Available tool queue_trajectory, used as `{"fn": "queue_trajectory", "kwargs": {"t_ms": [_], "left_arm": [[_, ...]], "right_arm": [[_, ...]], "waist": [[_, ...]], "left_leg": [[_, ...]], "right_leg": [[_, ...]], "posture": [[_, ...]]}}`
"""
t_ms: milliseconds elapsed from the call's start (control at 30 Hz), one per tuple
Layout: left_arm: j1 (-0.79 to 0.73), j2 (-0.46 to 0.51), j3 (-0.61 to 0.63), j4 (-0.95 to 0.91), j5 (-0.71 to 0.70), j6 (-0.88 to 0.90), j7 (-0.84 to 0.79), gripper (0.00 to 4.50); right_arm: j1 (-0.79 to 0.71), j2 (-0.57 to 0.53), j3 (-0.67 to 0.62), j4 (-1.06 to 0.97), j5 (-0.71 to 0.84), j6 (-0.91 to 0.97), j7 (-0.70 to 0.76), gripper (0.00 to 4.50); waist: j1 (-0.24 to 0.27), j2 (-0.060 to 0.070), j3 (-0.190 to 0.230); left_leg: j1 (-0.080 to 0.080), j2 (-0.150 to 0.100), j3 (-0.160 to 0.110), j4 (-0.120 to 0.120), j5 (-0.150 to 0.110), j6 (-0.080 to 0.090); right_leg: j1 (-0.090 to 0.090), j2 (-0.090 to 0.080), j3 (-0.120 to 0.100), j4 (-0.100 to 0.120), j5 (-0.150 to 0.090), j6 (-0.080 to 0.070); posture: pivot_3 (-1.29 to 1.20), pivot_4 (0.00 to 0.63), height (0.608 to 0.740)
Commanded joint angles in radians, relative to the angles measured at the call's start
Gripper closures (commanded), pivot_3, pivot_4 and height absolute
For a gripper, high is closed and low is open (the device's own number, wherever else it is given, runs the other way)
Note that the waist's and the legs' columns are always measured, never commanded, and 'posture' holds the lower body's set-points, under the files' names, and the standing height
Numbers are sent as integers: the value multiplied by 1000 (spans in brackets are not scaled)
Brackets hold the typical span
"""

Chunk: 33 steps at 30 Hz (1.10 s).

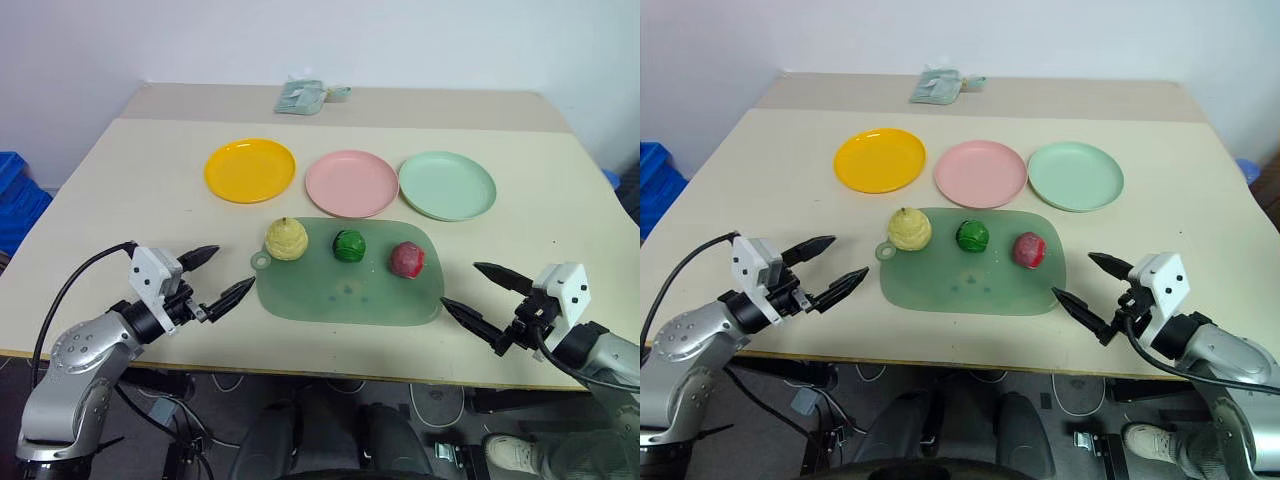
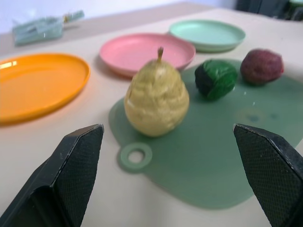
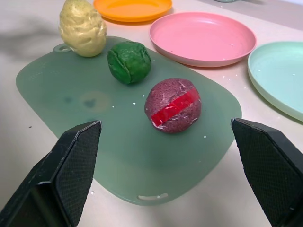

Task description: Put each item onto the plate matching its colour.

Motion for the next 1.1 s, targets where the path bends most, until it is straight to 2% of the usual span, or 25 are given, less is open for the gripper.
{"fn": "queue_trajectory", "kwargs": {"t_ms": [33,633,767,933,1100], "left_arm": [[-4,13,4,-21,10,-10,-2,0],[-84,-15,-27,44,43,-40,12,0],[-146,-17,-22,9,15,95,103,0],[-330,-12,-57,-7,-49,335,210,0],[-471,-30,-128,61,-10,416,259,0]], "right_arm": [[-13,-2,-7,-36,10,3,-15,38],[39,9,-17,48,-39,-141,78,38],[4,-13,-23,42,11,-123,117,38],[-89,-74,2,20,85,-86,191,38],[-185,-88,68,68,52,-118,229,38]], "waist": [[0,0,0],[0,0,0],[-1,0,0],[1,-1,1],[-1,-2,2]], "left_leg": [[0,0,0,0,0,0],[1,0,0,0,0,0],[1,0,0,1,0,0],[0,0,0,5,0,0],[0,0,0,11,0,0]], "right_leg": [[0,0,0,0,0,0],[0,0,0,1,0,0],[0,0,0,1,0,0],[0,1,0,6,1,1],[1,2,-1,10,0,1]], "posture": [[0,150,740],[0,150,740],[0,150,740],[0,150,740],[0,150,740]]}}
